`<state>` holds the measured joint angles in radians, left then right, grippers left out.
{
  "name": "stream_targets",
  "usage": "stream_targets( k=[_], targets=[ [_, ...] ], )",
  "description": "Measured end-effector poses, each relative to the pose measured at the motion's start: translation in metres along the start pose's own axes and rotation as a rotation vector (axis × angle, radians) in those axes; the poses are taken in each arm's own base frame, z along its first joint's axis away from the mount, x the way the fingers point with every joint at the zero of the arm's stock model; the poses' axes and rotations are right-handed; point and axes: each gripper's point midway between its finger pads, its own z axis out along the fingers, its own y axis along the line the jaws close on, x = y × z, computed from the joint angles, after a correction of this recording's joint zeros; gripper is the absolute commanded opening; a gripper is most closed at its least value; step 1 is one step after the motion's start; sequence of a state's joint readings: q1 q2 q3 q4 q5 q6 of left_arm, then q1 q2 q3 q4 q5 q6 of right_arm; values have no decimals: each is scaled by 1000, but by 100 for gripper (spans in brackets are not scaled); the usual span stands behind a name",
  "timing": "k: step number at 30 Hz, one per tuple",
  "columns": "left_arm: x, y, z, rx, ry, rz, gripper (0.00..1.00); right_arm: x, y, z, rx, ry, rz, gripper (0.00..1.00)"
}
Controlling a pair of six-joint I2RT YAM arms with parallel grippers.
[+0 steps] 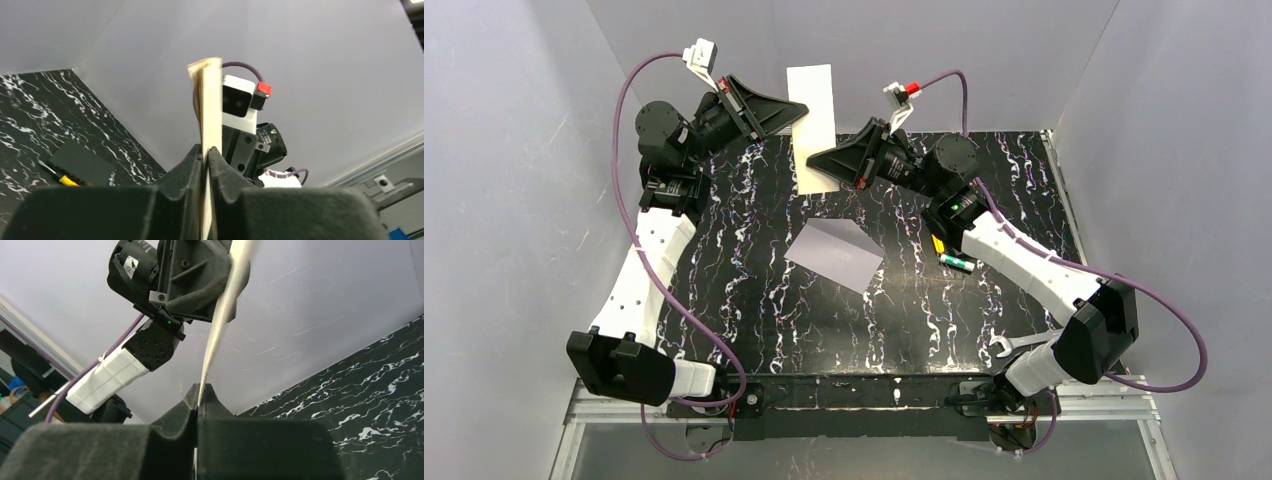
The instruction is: Place the letter into the envelope and seal it
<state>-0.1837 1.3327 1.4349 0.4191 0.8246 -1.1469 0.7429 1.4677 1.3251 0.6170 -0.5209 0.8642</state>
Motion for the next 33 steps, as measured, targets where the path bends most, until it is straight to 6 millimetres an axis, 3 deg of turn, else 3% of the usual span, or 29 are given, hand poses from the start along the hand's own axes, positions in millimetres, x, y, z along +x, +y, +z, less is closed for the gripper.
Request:
stream_targets(
  k=[2,5,11,12,14,15,18,20,23,26,30,33],
  targets=[
    [-1,0,0,-1,-3,6,29,0,-2,0,7,0,5,1],
    [0,1,0,-3,-4,1,30,1,-5,-1,18,-2,11,1],
    [8,14,-1,-24,9,-32,8,2,-8,0,19,-8,17,1],
    [9,16,-1,-28,12,-38,0,2,-9,1,20,-9,19,1],
    [11,18,-2,-31,17,-46,0,4,-12,1,25,-7,28,1],
    [12,19,-2,-32,18,-44,0,4,-14,2,28,-7,33,11],
    [13,20,-4,-35,17,-38,0,6,-18,2,38,-3,39,55],
    [15,20,-6,-36,17,-29,0,7,-26,2,78,-6,24,67],
    [17,18,-9,-39,10,-18,0,9,-47,-2,180,-12,-1,64],
    [16,18,-9,-42,2,-15,0,9,-60,-8,243,-4,-38,52],
    [15,19,-9,-46,-6,-12,0,10,-58,-8,233,15,-62,27],
    [14,20,-8,-50,-13,-12,0,9,-47,-6,182,19,-62,22]
  ],
)
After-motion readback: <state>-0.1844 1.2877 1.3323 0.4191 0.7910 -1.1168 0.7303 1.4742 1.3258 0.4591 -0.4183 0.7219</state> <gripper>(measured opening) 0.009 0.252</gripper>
